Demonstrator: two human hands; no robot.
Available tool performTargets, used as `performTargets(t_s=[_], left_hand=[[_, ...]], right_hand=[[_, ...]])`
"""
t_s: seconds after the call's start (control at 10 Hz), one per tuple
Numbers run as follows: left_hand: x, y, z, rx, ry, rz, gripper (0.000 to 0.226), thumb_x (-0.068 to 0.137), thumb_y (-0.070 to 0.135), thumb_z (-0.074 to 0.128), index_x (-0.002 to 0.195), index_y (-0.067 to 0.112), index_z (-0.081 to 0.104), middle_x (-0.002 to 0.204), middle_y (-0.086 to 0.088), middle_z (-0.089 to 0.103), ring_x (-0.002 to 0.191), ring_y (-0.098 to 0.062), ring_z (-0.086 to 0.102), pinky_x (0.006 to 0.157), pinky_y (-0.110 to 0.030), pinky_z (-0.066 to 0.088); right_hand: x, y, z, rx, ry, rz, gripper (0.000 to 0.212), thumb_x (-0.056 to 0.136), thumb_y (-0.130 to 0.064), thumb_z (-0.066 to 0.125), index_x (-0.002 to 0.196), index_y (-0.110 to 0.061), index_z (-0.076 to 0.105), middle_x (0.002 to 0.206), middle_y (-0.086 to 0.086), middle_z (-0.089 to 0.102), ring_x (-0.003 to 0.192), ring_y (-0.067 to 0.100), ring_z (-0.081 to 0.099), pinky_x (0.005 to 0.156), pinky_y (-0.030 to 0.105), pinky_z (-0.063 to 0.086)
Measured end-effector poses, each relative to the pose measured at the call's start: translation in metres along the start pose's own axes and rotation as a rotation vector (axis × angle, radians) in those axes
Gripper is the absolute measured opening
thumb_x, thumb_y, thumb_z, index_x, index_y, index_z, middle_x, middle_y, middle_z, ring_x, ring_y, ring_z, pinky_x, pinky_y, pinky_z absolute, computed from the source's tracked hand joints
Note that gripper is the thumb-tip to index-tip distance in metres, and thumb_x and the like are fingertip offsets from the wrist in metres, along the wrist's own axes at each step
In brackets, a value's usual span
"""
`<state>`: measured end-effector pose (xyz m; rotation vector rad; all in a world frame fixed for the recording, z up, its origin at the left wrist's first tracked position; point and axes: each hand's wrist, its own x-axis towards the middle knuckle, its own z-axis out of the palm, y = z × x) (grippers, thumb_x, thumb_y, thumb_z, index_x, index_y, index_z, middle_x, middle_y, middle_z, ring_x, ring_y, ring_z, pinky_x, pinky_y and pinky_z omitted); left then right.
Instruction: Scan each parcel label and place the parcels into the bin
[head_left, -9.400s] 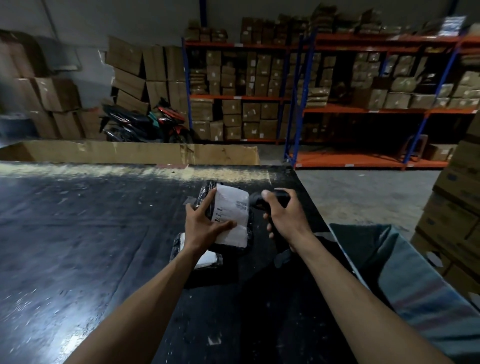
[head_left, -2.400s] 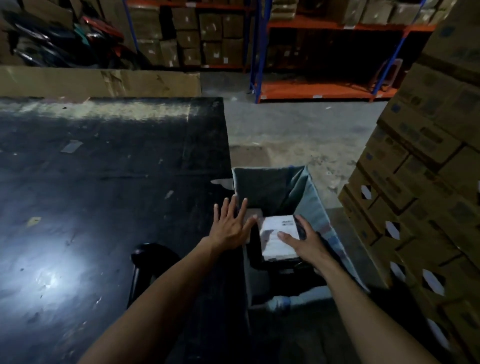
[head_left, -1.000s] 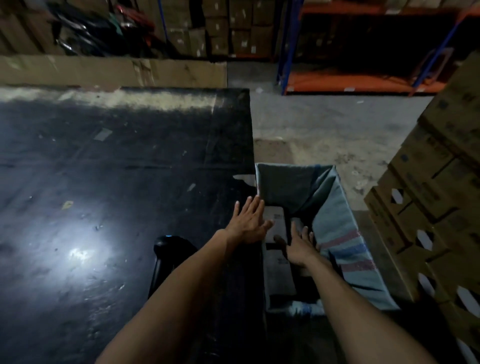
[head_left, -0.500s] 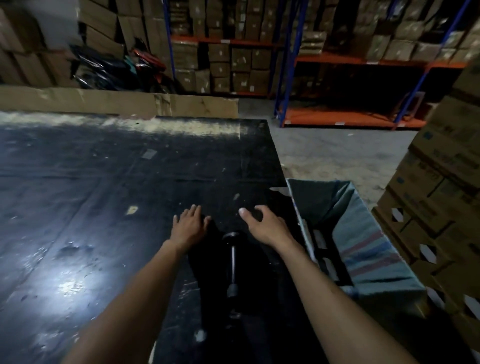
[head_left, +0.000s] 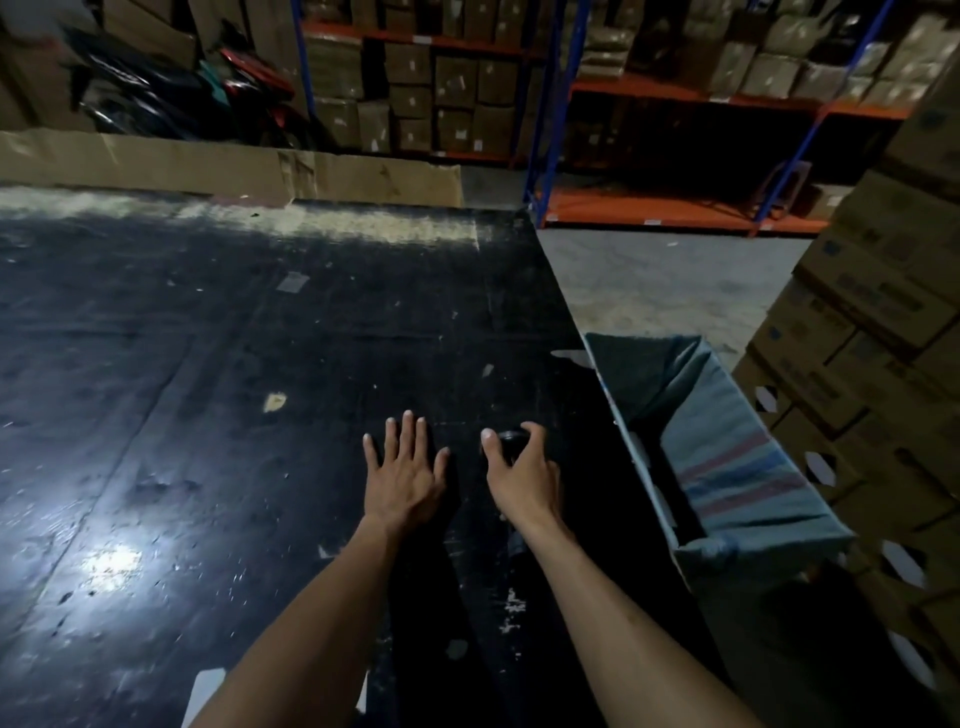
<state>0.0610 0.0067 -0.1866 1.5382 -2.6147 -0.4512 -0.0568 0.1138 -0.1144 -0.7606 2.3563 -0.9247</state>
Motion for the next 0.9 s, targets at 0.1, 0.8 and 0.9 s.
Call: performTargets(t_s=[0.1, 0.8, 0.9], left_hand=[[0.001, -0.001, 0.003, -0.006, 0.012, 0.006, 0.070, 0.102, 0.055, 0.008, 0.160, 0.017, -0.001, 0.168, -0.002, -0.011, 0.154, -0.023, -0.016, 0.122, -0.054, -0.012], [0.007, -0.001, 0.007, 0.019, 0.062, -0.024, 0.070, 0.102, 0.056, 0.008, 0.160, 0.019, -0.001, 0.165, 0.004, -0.017, 0.151, -0.016, -0.020, 0.124, -0.051, -0.010], [0.006, 0.002, 0.008, 0.034, 0.079, -0.014, 0.069, 0.102, 0.056, 0.008, 0.160, 0.019, 0.001, 0.166, 0.004, -0.015, 0.152, -0.017, -0.019, 0.124, -0.051, -0.008]], right_hand=[[0.031, -0.005, -0.020, -0.020, 0.018, -0.024, 0.067, 0.093, -0.072, 0.046, 0.144, -0.029, 0.034, 0.120, 0.015, 0.064, 0.102, 0.038, 0.069, 0.087, 0.049, 0.059], [0.175, 0.003, -0.058, -0.106, 0.084, -0.027, 0.084, 0.093, -0.070, 0.042, 0.153, -0.014, 0.024, 0.139, 0.022, 0.057, 0.116, 0.043, 0.064, 0.096, 0.055, 0.054], [0.164, 0.009, -0.061, -0.159, 0.100, -0.008, 0.092, 0.095, -0.071, 0.041, 0.161, -0.015, 0.010, 0.145, 0.024, 0.054, 0.130, 0.044, 0.055, 0.104, 0.051, 0.048]])
